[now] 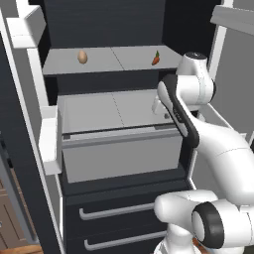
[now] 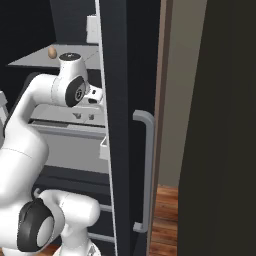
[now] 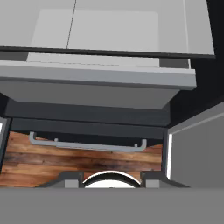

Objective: Move the egg and carrot from the top shelf to the second highest shelf to make space. Then, place the pitcher from the counter on the cleared top shelf.

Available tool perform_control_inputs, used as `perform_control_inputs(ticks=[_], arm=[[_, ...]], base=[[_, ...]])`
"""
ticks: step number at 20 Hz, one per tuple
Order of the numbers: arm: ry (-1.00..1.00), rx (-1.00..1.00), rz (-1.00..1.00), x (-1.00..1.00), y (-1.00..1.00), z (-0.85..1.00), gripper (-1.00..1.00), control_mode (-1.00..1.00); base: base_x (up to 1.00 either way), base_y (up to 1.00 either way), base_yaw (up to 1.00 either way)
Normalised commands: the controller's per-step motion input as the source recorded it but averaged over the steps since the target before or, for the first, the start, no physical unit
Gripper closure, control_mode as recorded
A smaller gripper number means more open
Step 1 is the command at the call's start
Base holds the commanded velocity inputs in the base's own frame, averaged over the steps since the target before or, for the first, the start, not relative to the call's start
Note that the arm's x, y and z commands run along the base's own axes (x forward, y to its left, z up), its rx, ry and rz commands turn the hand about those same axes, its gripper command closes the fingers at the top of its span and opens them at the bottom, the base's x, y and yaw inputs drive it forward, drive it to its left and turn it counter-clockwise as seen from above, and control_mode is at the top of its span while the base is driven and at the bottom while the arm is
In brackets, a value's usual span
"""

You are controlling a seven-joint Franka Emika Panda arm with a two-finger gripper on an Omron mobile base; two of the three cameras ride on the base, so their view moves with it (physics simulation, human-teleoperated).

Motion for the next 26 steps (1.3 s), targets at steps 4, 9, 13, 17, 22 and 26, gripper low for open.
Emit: perform_control_inputs(ticks=[4,9,13,17,22,26], arm=[[0.0,0.0,0.0,0.0,0.0,0.0,-1.0,-1.0],[-0.24,0.0,0.0,-0.03,0.05,0.15,-1.0,-1.0],[-0.37,0.0,0.0,-0.02,0.21,0.32,-1.0,-1.0],[-0.37,0.0,0.0,0.0,0.21,0.32,-1.0,-1.0],[-0.41,0.0,0.0,0.0,0.12,0.27,-1.0,-1.0],[-0.36,0.0,-0.02,0.0,0.0,0.35,-1.0,-1.0]], base=[[0.0,0.0,0.0],[0.0,0.0,0.0],[0.0,0.0,0.0],[0.0,0.0,0.0],[0.0,0.0,0.0],[0.0,0.0,0.0]])
